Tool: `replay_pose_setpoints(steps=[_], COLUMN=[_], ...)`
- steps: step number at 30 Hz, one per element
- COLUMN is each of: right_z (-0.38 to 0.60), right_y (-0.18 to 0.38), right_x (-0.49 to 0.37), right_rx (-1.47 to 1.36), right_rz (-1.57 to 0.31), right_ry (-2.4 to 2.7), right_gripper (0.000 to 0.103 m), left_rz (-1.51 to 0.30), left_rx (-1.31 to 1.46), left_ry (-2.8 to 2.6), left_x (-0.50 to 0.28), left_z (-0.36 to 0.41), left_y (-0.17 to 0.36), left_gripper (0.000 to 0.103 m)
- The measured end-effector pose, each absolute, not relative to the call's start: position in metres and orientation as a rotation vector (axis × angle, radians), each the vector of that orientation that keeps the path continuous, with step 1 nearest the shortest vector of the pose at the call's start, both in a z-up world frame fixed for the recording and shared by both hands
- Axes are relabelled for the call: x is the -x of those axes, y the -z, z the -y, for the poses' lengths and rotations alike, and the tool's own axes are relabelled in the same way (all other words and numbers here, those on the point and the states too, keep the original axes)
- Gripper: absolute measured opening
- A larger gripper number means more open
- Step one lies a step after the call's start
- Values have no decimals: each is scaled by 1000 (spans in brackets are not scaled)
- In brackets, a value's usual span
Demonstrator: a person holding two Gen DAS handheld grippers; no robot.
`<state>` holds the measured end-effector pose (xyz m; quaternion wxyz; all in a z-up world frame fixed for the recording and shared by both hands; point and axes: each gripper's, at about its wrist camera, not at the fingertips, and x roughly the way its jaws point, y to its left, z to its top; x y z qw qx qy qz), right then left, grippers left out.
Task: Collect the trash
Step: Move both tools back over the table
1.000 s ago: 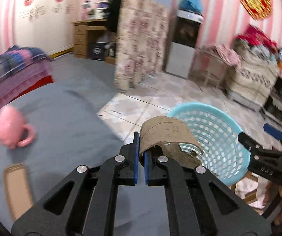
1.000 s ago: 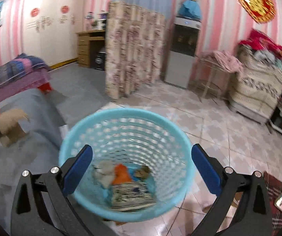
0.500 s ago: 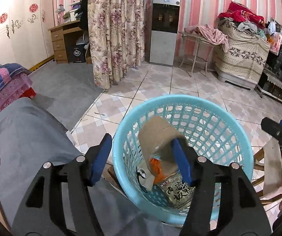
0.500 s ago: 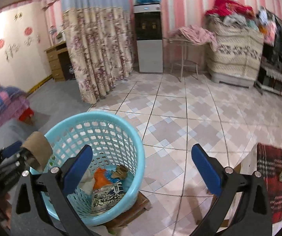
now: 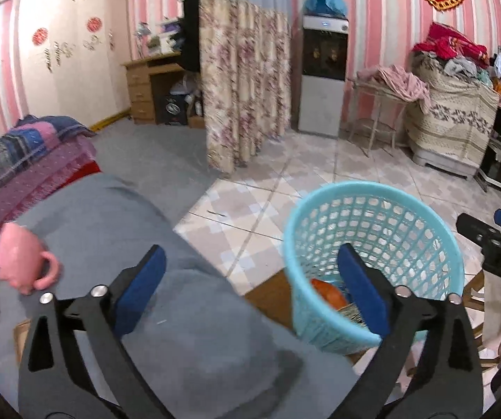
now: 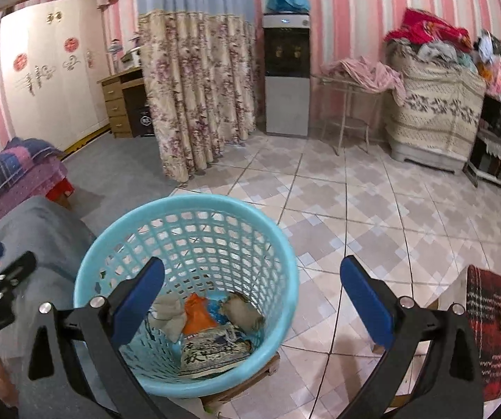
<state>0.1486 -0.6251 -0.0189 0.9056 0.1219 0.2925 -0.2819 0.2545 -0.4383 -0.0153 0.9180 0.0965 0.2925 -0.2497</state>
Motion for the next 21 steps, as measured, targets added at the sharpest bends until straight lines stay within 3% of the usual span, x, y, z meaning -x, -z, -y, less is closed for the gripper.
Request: replay_pose_setpoints(steps=[21], right_z=[478], right_y=[4], right_x=[-119], right_rx=[-191], right_rz=[-535], right_ry=[386], right_gripper=[99], left_rz=[-562], left_rx=[-38], left_ry=[300], left_x=[-164], left_z=[232], left_y=[-19], left_gripper=[98])
